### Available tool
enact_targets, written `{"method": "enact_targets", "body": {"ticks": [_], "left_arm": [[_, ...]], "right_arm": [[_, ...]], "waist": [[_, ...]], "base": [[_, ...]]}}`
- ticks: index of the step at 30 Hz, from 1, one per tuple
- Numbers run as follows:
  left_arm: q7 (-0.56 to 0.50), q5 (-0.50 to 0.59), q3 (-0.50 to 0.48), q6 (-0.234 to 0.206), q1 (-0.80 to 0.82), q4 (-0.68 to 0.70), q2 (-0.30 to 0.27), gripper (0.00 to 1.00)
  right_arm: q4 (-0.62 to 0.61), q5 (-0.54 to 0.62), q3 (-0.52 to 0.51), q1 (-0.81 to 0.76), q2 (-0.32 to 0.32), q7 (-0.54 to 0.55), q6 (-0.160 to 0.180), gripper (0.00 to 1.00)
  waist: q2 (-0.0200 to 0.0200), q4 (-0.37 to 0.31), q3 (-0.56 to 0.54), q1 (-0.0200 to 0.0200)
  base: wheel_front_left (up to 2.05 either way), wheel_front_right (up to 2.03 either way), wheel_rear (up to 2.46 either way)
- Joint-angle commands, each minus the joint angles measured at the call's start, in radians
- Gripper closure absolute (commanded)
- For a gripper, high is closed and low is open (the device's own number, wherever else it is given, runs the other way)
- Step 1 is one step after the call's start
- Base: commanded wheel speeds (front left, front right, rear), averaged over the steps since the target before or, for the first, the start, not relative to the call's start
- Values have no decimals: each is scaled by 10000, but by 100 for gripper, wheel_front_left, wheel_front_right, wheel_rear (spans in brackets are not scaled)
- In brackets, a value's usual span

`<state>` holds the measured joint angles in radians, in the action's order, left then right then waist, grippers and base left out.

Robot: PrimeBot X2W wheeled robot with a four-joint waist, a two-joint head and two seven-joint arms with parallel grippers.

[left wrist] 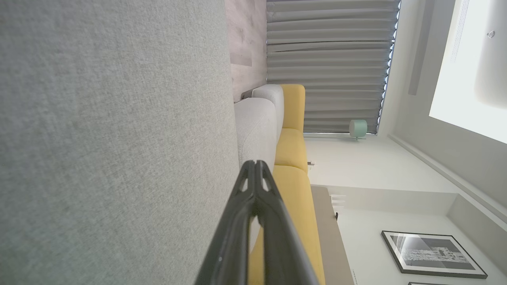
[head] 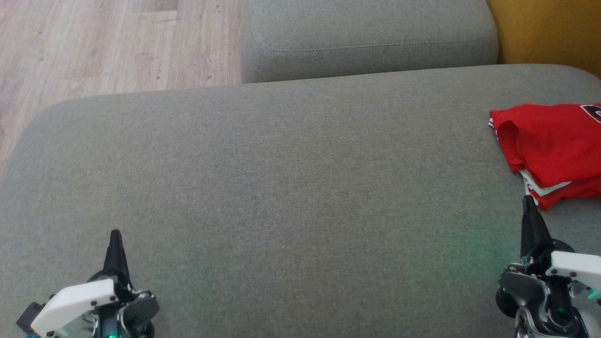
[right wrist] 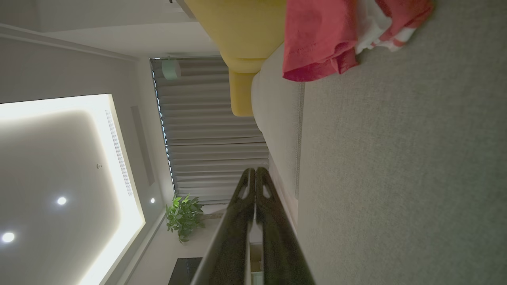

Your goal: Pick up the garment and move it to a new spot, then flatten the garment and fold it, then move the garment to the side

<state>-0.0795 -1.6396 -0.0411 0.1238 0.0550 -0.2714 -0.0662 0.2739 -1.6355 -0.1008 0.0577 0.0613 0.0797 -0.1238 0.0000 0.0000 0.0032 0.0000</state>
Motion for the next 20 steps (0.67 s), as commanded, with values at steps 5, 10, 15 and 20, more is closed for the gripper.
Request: {"method": "enact_targets", "body": {"ticks": [5, 10, 15, 20], "left_arm": [[-87, 49, -414, 69, 503, 278, -66, 100], [-102, 65, -433, 69, 505, 276, -53, 100], [-116, 80, -451, 69, 506, 276, -40, 100], [-130, 95, -468, 69, 508, 275, -28, 100]], "right_arm": [[-309, 23, 165, 476, 104, 98, -69, 100], [-308, 38, 147, 477, 91, 112, -69, 100], [-307, 53, 130, 478, 79, 126, -69, 100], [-306, 67, 114, 480, 67, 139, -69, 100]], "waist": [[0, 0, -1, 0], [0, 0, -1, 0], [0, 0, -1, 0], [0, 0, -1, 0]], "base": [[0, 0, 0], [0, 0, 0], [0, 0, 0], [0, 0, 0]]}}
